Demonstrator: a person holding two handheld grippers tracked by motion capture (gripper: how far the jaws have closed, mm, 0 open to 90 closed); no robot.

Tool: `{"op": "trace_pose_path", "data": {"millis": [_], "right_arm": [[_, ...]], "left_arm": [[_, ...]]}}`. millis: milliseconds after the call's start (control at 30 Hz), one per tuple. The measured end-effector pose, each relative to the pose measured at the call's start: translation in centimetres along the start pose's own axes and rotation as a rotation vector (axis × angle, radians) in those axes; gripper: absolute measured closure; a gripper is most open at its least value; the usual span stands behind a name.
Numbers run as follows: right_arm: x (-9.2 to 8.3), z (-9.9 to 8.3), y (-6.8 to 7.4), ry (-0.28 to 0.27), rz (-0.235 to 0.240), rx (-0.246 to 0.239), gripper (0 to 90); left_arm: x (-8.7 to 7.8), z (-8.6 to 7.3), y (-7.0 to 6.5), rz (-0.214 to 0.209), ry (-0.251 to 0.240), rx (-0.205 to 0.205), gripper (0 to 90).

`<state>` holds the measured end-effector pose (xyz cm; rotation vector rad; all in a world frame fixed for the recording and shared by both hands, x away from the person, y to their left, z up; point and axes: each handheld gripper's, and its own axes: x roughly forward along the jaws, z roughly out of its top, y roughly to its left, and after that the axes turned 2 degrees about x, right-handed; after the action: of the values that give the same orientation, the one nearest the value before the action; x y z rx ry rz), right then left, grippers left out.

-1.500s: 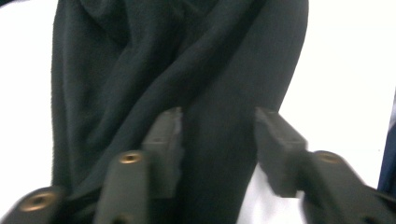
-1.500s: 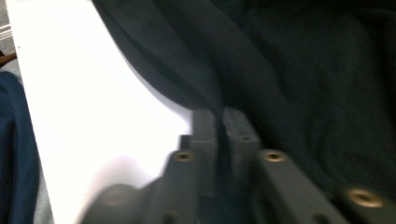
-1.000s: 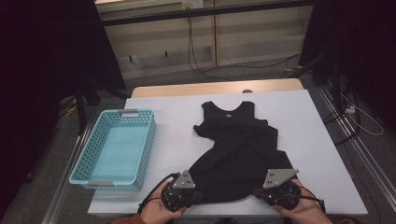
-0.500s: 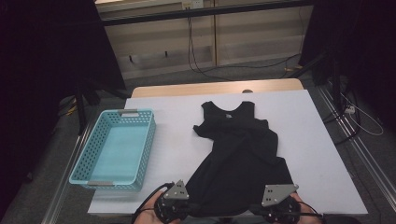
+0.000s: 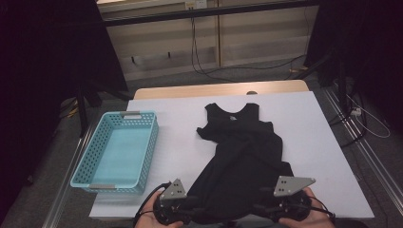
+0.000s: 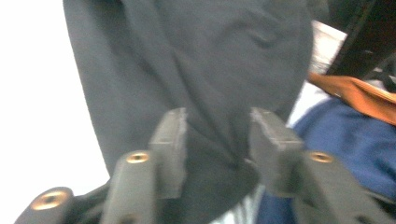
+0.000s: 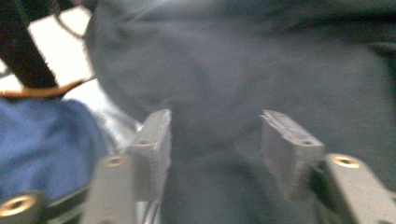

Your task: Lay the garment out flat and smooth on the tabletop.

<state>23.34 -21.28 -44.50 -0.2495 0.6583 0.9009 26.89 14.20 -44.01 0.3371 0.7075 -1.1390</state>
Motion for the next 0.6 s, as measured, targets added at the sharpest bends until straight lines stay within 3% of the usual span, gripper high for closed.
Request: {"op": "trace_pose_path", "data": {"millis": [100, 167, 267, 367, 433, 500, 600], "right_arm": [[-0.5, 0.3, -0.8, -0.04, -0.008, 0.025, 39.7], [-0.8, 0.5, -1.3, -0.046, -0.031, 0.032, 45.2], [-0.8, 0.9, -2.5, -0.039, -0.056, 0.039, 51.3], [-0.6, 1.0, -4.2, -0.017, -0.108, 0.044, 56.6], [-0.7, 0.8, -5.6, 0.006, -0.168, 0.042, 59.3], [-1.2, 0.3, -6.9, 0.011, -0.208, 0.074, 61.9], [-1.9, -0.4, -8.0, 0.036, -0.277, 0.087, 60.3]], "left_arm": [[-0.2, 0.2, 1.0, 0.046, -0.03, -0.019, 39.7], [0.0, 0.3, 1.7, 0.081, -0.043, -0.024, 36.7], [0.7, 0.8, 2.8, 0.151, -0.035, -0.005, 29.6], [1.6, 1.4, 3.9, 0.16, -0.019, -0.034, 22.8], [1.8, 1.6, 4.2, 0.168, -0.017, -0.026, 22.9], [2.6, 2.1, 5.3, 0.181, -0.018, -0.026, 23.5], [3.3, 2.7, 6.5, 0.192, -0.032, -0.005, 25.1]]}}
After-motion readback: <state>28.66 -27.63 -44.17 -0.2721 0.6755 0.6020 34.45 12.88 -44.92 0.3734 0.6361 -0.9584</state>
